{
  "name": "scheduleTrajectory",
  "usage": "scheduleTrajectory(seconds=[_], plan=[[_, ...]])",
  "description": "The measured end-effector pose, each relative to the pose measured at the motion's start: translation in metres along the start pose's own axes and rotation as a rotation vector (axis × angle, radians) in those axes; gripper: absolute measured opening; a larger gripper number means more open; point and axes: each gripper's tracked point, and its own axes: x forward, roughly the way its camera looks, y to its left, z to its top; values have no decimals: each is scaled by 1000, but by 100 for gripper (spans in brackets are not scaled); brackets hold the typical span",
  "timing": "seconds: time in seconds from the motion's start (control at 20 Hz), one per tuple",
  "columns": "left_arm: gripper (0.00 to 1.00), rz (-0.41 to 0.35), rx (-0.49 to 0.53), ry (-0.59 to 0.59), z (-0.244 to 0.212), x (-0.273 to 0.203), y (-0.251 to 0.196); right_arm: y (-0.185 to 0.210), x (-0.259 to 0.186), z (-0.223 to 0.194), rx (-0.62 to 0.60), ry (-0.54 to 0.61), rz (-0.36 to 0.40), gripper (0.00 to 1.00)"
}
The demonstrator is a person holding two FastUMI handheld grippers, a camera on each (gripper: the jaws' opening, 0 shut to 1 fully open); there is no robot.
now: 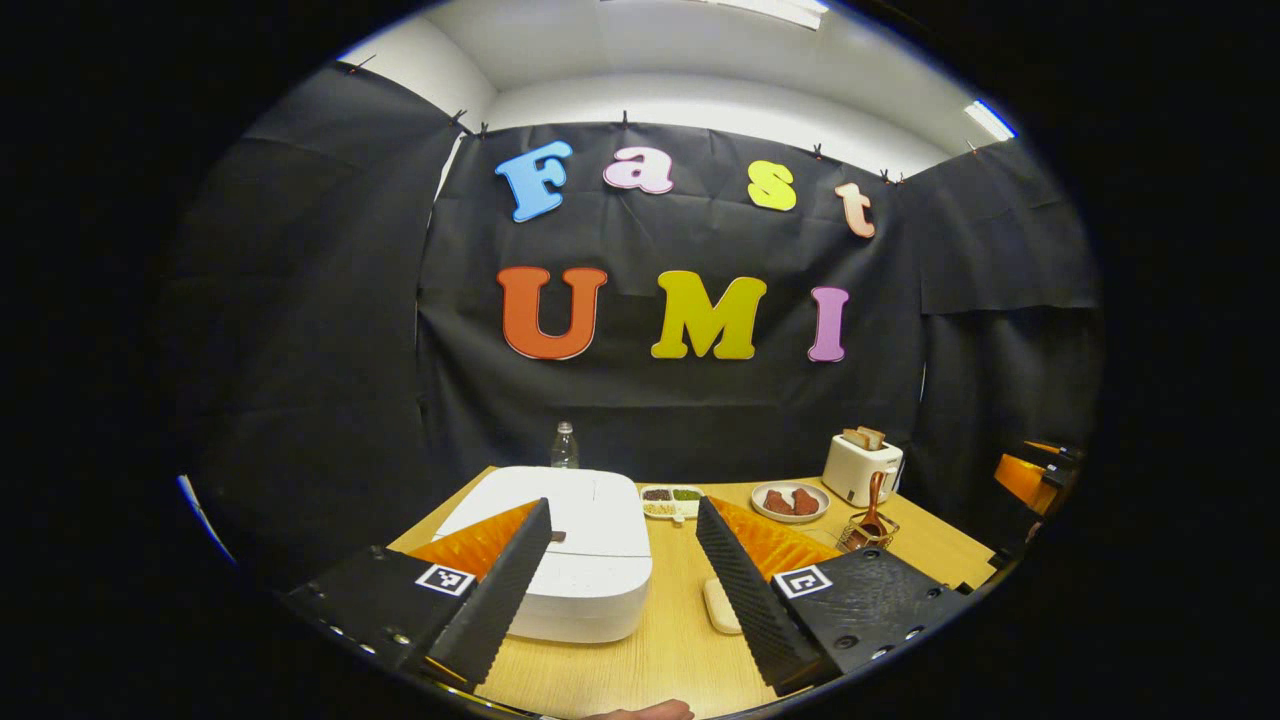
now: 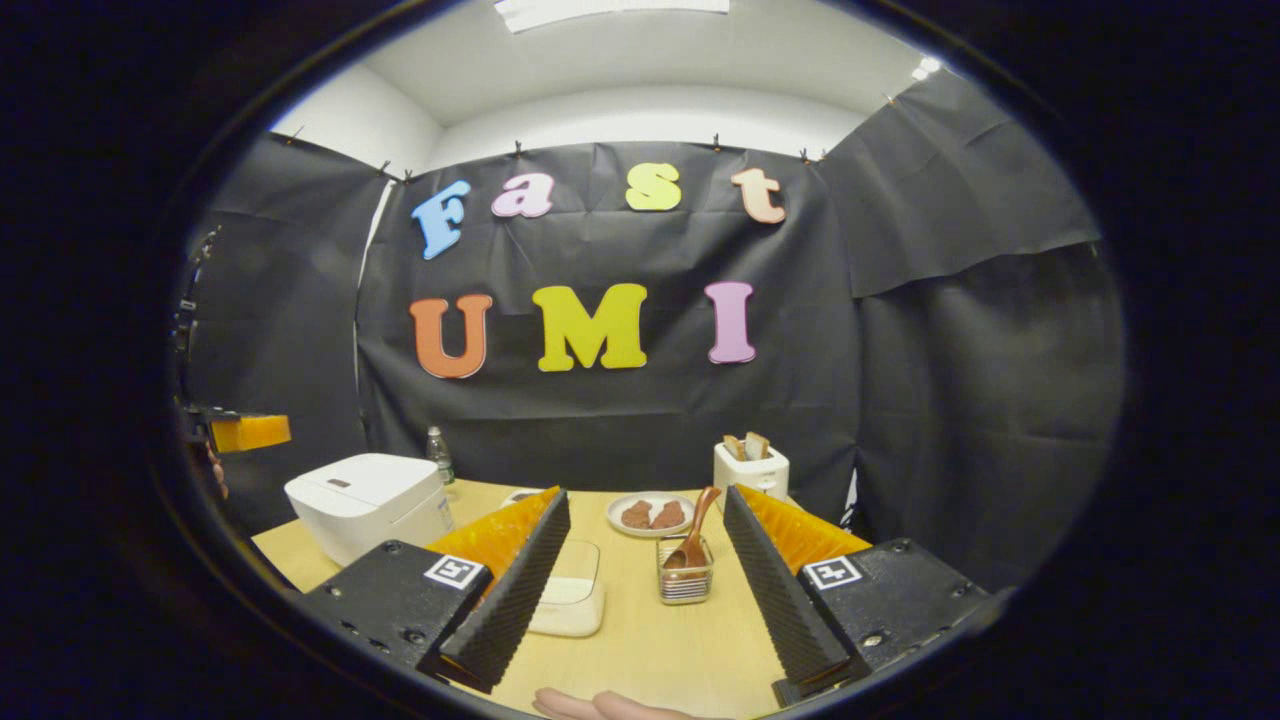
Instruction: Close the left gripper, press the button to open the rice cooker; take a wooden spoon from the chopstick holder with the right hand, scoop a spoonful of rice and pour it into the rice cooker, then put the wooden spoon back into the chopstick holder.
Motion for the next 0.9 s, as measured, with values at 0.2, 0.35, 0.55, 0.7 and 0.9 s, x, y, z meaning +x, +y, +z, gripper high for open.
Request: scheduleTrajectory(seconds=[0.2,0.35,0.55,0.7,0.9], plan=[[93,-23,27,-86,11,-19,-19,-6,1,-2,-27,-15,-27,99],[94,-37,26,-79,2,-21,-26,-13,3,2,-71,-34,-72,99],[94,-41,25,-105,8,-16,-35,-6,15,12,-96,-71,-47,100],[94,-38,44,-107,10,-10,-41,-11,31,18,-122,-72,-60,100],[94,-15,49,-131,18,-3,-38,-4,44,27,-160,-79,-42,100]])
